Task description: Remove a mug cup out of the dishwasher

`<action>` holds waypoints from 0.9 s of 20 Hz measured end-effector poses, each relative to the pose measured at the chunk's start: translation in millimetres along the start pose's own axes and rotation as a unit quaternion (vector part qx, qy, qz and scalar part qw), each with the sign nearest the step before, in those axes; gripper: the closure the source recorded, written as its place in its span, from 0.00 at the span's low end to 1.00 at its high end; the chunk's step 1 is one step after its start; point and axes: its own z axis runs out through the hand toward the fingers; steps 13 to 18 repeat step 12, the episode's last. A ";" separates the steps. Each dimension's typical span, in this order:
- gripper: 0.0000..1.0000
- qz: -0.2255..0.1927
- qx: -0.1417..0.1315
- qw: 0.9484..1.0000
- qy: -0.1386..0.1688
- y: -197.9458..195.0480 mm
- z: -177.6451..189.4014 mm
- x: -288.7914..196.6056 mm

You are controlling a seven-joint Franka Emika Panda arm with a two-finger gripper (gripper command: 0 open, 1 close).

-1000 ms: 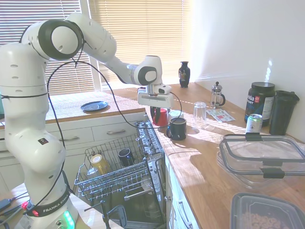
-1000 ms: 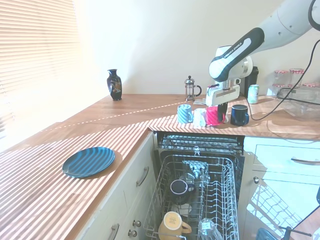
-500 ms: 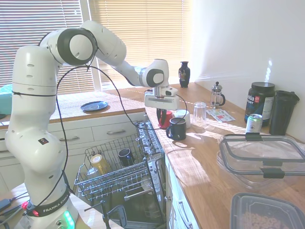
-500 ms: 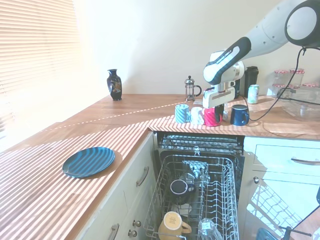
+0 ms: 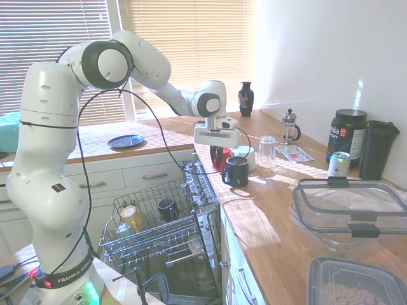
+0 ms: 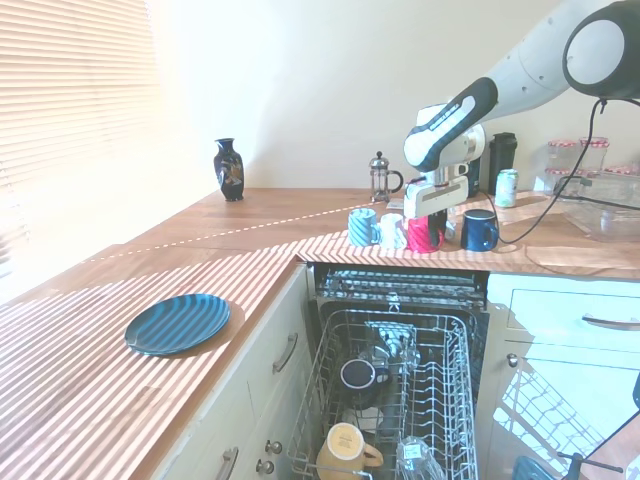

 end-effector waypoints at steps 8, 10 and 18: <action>0.00 -0.001 0.000 1.000 0.013 15.3 -12.2 -10.0; 0.00 -0.003 0.007 1.000 0.016 26.0 -27.2 -27.8; 0.00 -0.004 0.016 1.000 0.019 40.1 -37.7 -50.8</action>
